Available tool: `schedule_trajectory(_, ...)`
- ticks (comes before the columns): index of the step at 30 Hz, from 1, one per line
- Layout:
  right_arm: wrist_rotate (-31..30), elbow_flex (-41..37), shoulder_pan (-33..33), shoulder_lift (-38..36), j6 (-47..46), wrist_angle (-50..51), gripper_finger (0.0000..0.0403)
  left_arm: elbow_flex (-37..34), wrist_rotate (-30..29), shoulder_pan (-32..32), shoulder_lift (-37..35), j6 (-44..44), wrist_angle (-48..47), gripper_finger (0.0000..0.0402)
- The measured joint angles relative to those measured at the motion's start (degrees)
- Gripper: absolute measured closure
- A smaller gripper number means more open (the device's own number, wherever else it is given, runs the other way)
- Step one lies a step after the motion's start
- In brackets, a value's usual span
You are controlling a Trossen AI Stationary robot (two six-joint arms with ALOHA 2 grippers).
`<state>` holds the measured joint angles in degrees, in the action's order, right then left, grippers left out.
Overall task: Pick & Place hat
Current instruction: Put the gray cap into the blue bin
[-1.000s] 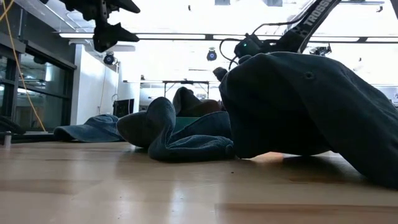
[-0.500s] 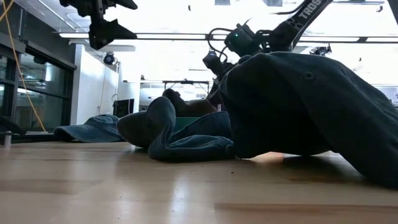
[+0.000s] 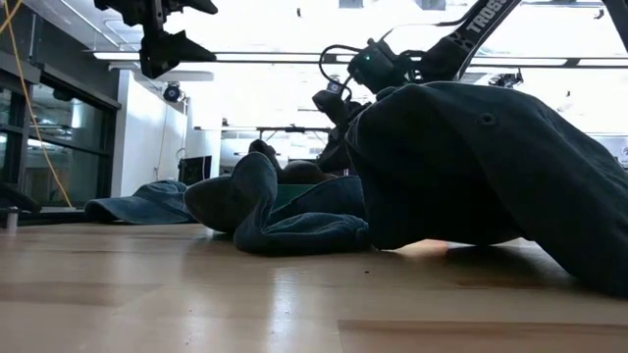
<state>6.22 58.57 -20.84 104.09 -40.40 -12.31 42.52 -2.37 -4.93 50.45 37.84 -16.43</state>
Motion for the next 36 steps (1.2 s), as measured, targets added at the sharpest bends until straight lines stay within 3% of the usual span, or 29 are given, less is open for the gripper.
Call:
schedule_trajectory(9, 0.23, 6.5, -0.47, 0.4, 10.65, 3.65, 0.0403, 0.0, 0.42, 0.0, 0.01, 1.49, 0.03, 0.0128)
schedule_trajectory(20, 0.4, 19.47, -2.23, 1.69, 29.28, 28.26, 0.0403, 0.09, 0.57, 0.0, 0.01, 2.53, 0.12, 0.0128)
schedule_trajectory(26, 1.32, 28.01, -2.43, 1.34, 41.65, 50.15, 0.0403, 0.09, 0.77, 0.0, 0.01, 2.78, 0.03, 0.0128)
schedule_trajectory(30, 1.88, 28.18, -3.19, 1.31, 45.58, 56.55, 0.0403, 0.09, 0.75, 0.0, 0.01, 2.78, 0.03, 0.0128)
schedule_trajectory(36, 0.99, 23.47, -3.7, 1.34, 49.93, 52.74, 0.0403, 0.09, 0.72, 0.0, 0.01, 2.77, 0.03, 0.0128)
